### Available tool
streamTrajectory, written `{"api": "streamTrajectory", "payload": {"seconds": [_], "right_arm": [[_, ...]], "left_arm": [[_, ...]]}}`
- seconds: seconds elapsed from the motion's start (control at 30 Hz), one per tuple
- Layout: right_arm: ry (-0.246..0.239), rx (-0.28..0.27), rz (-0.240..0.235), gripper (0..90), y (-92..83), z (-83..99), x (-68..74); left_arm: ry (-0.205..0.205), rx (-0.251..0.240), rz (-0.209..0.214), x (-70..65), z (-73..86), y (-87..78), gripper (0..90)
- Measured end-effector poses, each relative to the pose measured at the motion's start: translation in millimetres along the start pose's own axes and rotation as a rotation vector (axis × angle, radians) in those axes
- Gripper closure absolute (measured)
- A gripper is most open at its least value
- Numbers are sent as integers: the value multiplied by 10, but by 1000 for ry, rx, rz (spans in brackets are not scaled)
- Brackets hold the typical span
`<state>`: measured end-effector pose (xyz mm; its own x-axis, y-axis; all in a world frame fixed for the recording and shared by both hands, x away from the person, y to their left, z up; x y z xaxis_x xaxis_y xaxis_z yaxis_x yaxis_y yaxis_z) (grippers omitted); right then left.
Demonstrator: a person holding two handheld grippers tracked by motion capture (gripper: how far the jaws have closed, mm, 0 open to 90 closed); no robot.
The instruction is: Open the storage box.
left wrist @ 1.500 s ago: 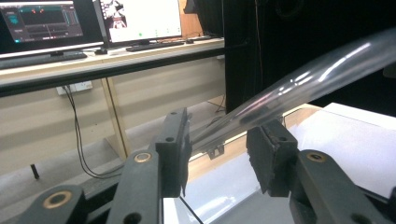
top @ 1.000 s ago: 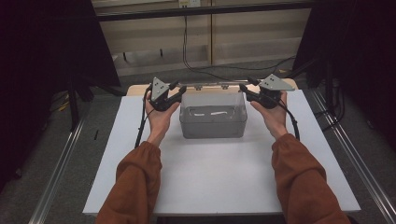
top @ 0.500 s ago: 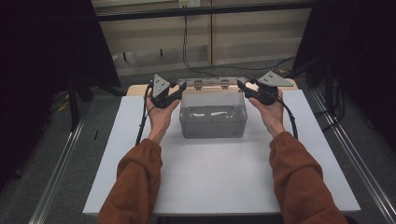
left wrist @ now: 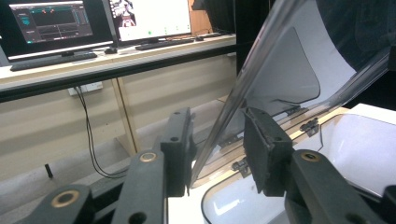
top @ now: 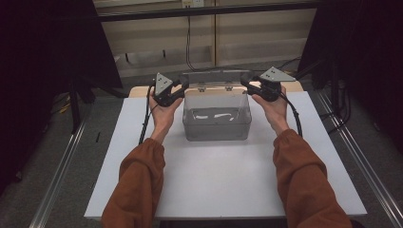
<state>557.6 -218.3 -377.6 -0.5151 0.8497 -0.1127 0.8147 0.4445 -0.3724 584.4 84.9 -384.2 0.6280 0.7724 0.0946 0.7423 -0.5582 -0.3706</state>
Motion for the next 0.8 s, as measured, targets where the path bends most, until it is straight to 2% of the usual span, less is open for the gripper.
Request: {"api": "streamTrajectory", "payload": {"seconds": [0.1, 0.27, 0.37, 0.43, 0.53, 0.7, 0.8], "right_arm": [[10, 1, 7, 574, 44, 2, -19], [23, 8, 3, 576, 101, 36, -49], [34, 15, 0, 580, 133, 64, -85], [38, 19, 3, 583, 150, 76, -96], [27, 13, 0, 594, 162, 60, -80], [44, 28, 0, 604, 207, 88, -101], [60, 30, -7, 603, 244, 112, -104]], "left_arm": [[16, 14, -8, 24, 7, 29, 637], [-4, 10, 4, 33, -6, 93, 634], [9, 22, 7, 43, -3, 116, 635], [-2, 19, 6, 34, -8, 123, 637], [5, 31, 9, 36, -19, 131, 657], [-14, 19, 11, 51, -29, 185, 665], [-15, 31, 21, 55, -23, 208, 678]]}}
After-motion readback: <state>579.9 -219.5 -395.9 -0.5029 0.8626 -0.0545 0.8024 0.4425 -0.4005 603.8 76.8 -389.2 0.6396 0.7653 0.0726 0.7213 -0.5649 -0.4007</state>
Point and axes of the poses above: each handheld gripper's, and its own axes: y roughly forward along the jaws, z roughly out of its underside, x roughly to its left, the point moved 5 cm from there along y, roughly forward along the jaws, and after that the axes turned 14 degrees about x, right-handed, at the moved point
